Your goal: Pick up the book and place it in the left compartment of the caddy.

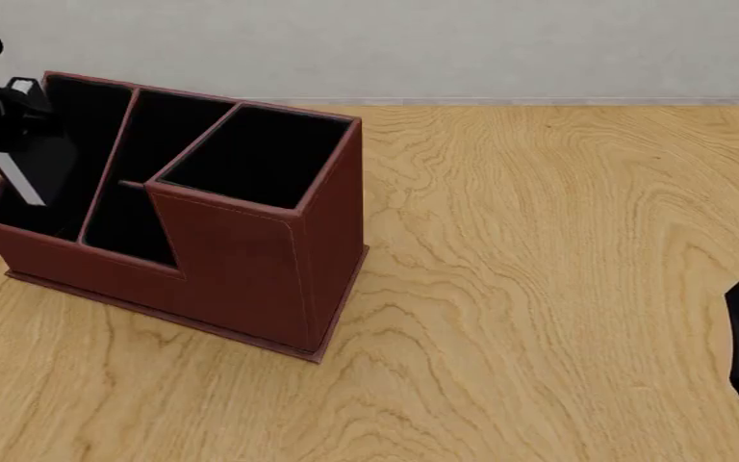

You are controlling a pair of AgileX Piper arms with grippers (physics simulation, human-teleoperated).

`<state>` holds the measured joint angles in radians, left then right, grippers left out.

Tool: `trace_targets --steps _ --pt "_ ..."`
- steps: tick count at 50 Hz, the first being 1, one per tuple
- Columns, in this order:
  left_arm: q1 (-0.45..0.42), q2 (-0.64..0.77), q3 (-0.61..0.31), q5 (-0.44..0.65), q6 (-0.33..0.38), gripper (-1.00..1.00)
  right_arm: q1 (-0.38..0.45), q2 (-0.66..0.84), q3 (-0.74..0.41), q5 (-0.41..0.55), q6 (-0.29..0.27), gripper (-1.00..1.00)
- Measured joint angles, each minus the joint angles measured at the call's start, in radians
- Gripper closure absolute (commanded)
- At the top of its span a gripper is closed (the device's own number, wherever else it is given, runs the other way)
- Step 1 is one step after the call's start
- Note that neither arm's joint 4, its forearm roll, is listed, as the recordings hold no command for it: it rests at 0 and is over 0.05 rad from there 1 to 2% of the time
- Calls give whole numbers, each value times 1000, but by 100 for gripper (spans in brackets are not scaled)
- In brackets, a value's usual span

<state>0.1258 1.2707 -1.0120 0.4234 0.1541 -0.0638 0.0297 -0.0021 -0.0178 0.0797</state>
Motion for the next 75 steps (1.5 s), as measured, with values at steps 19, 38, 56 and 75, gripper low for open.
trace_targets --steps 19,38,56,75 --pt "20 23 18 -42 27 100 -2 1 0 0 0 -100" --pt "31 45 36 -82 42 100 -3 3 0 -2 1 -100" --pt "36 59 37 -101 38 100 -5 6 0 -4 3 -100" --pt "41 71 32 -120 29 100 -6 5 0 -3 3 -100"
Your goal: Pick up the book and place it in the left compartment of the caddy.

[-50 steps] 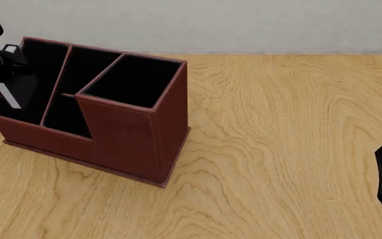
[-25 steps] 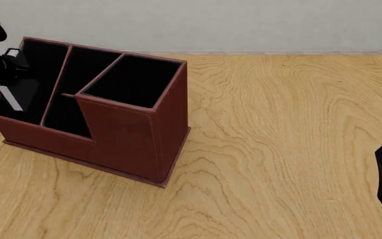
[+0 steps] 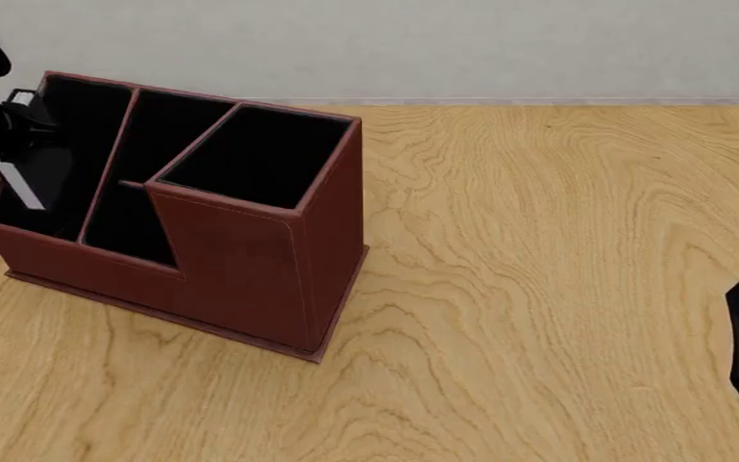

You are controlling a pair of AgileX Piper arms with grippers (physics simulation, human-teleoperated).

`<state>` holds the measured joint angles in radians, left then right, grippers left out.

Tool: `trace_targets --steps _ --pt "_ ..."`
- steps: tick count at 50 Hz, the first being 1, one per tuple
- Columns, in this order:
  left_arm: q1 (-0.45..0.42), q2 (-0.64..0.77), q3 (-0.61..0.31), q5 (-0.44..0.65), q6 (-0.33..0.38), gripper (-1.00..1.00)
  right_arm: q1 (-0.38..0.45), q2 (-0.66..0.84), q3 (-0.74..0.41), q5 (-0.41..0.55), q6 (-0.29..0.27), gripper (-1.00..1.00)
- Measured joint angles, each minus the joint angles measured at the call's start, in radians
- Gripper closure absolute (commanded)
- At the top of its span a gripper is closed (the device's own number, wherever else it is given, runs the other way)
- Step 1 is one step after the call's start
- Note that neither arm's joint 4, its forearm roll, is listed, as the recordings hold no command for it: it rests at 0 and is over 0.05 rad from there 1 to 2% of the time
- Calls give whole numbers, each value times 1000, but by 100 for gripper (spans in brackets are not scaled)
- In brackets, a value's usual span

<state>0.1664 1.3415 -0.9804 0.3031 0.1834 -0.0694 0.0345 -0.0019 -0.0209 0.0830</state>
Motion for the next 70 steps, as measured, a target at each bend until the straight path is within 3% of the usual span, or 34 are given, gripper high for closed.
trace_targets --steps 70 --pt "11 113 -23 -108 -16 100 -1 -15 -1 13 2 -100"
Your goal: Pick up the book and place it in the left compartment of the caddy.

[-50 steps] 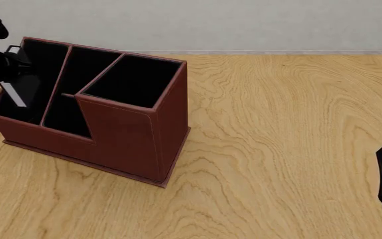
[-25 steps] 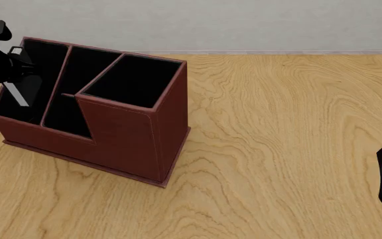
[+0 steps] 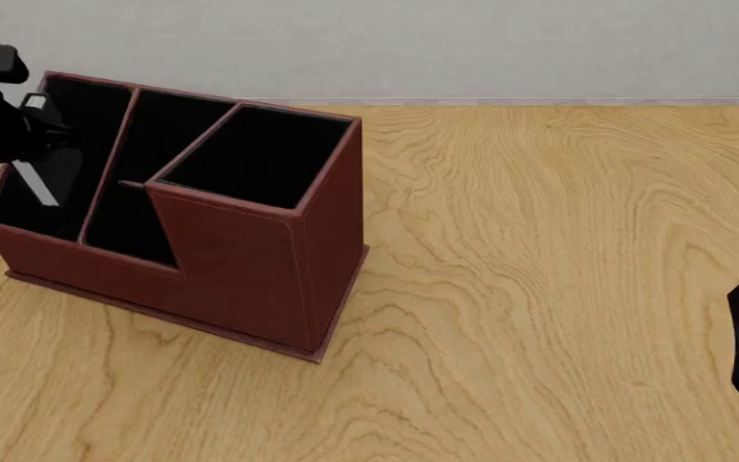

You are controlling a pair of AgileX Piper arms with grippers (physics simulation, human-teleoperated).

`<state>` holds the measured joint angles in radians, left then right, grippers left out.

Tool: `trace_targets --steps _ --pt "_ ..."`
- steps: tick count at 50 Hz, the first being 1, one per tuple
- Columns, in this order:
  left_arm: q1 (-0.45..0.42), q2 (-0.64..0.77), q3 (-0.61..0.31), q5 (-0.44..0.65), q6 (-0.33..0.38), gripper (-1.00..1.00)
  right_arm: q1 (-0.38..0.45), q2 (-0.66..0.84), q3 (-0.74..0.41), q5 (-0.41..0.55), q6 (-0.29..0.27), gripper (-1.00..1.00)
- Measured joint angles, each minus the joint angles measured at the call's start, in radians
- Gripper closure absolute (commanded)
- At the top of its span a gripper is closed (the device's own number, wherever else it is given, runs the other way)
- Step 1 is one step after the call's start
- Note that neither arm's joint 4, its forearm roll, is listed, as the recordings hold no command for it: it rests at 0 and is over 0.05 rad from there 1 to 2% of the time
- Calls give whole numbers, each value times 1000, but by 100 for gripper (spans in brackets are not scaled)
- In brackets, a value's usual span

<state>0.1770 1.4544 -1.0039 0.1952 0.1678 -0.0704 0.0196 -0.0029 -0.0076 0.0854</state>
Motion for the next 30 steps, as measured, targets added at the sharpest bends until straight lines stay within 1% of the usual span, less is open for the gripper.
trace_targets --steps 30 --pt "-4 20 45 -64 16 100 -3 -6 -2 6 8 -100"
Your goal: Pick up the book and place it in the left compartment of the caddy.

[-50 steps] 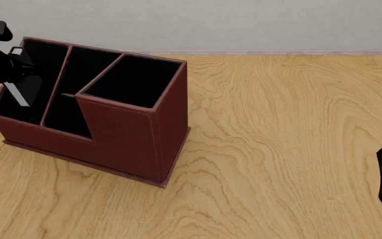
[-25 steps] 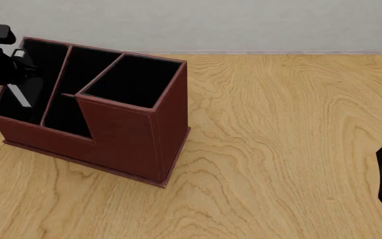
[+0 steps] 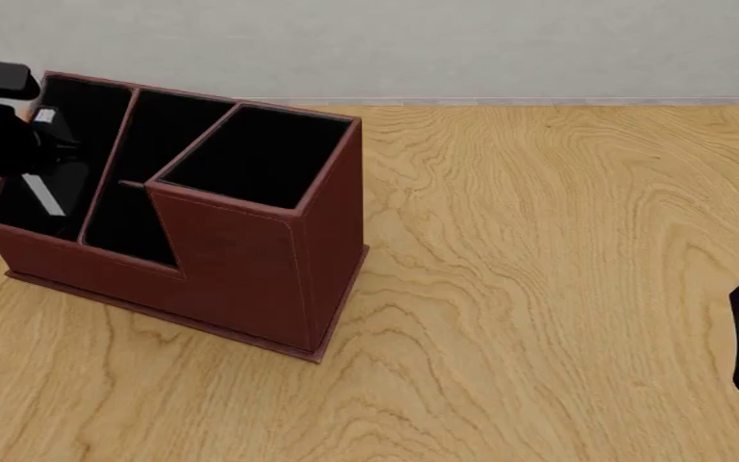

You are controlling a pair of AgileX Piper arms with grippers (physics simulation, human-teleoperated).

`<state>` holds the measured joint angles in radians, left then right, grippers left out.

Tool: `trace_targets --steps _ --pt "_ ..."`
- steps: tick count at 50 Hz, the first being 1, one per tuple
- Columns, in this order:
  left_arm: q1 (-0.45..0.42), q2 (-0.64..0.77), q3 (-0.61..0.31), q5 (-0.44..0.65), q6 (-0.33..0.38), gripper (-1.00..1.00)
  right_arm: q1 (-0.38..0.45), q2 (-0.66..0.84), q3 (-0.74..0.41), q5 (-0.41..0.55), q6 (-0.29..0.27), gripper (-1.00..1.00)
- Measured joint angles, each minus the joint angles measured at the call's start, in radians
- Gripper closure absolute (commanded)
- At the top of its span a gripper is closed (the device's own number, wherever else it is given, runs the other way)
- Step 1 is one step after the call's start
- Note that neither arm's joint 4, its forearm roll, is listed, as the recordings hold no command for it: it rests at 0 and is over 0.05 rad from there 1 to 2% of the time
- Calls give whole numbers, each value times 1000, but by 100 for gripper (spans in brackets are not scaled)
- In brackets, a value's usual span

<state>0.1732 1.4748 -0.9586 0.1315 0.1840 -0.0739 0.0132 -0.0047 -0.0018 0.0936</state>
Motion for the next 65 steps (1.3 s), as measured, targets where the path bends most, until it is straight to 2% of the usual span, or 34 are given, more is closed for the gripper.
trace_targets --steps 65 --pt "43 63 44 -97 26 100 -10 -7 1 3 5 -100"
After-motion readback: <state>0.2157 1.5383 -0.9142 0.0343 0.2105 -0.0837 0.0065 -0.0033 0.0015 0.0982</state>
